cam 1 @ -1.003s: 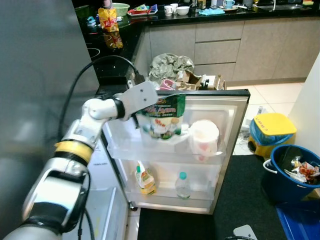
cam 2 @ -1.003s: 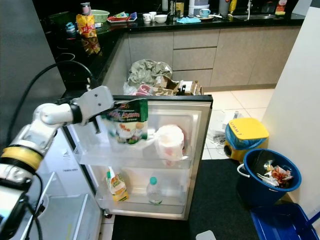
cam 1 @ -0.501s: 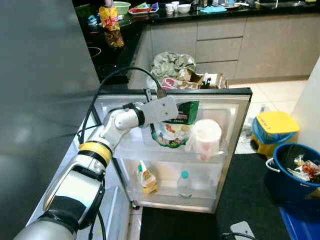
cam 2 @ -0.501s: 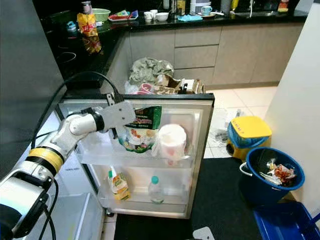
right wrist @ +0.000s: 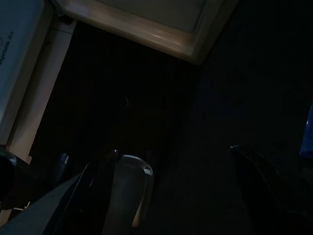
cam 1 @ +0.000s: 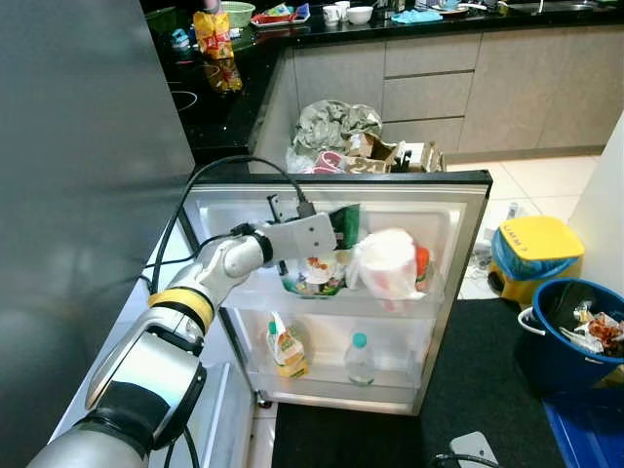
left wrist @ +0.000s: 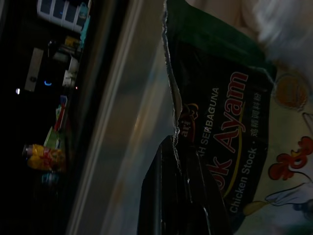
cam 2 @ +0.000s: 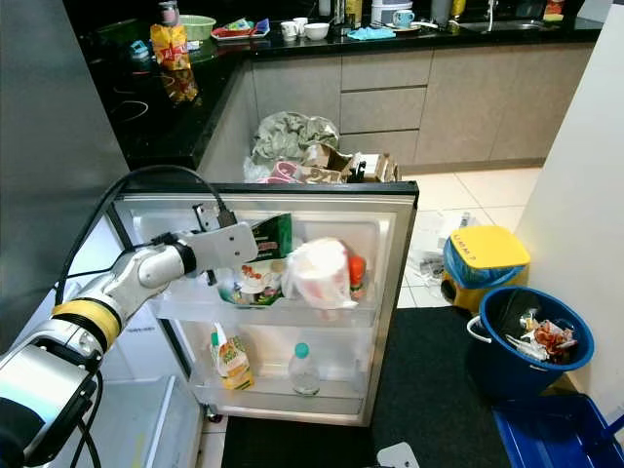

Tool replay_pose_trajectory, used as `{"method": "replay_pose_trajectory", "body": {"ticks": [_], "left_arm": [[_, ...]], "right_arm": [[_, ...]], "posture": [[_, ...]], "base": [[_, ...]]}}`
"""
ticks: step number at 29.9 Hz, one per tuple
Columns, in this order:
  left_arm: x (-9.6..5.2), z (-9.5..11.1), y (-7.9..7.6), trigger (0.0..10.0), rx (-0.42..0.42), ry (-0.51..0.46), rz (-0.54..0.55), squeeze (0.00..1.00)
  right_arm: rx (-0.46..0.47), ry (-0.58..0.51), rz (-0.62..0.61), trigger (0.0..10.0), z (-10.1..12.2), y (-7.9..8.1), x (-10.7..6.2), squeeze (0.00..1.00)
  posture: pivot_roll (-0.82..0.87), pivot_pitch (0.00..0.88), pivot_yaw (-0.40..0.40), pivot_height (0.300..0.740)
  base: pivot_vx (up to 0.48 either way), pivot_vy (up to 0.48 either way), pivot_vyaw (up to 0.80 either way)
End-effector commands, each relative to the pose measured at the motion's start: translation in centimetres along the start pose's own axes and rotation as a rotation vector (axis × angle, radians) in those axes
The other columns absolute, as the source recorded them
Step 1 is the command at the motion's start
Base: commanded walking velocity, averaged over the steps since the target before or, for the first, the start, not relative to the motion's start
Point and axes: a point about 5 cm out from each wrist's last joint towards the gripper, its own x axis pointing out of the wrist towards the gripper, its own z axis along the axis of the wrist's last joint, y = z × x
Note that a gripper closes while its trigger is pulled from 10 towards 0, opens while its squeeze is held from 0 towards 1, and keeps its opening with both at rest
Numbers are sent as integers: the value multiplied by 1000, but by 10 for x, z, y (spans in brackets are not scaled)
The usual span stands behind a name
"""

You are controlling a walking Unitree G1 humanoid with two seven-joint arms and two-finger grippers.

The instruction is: Restocking fridge

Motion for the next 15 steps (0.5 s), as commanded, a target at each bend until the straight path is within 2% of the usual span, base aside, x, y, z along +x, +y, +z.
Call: {"method": "replay_pose_trajectory", "body": {"ticks": [1,4,8,15], "left_arm": [[-3,-2,13,10000,12,1,54,0],[-2,-1,12,10000,5,-1,61,0],[0,1,3,10000,-30,-16,-10,0],[3,3,-13,10000,-23,-21,-114,0]], "right_arm": [[-7,-29,4,10000,7,3,2,0],[-12,-37,9,10000,9,7,2,0],[-10,-44,13,10000,6,11,2,0],[-3,-32,3,10000,-5,4,-3,0]], "posture": [[-76,29,61,740],[-82,37,58,740],[-94,45,64,740],[-97,48,67,740]], "base": [[0,0,0],[0,0,0],[0,0,0],[0,0,0]]}}
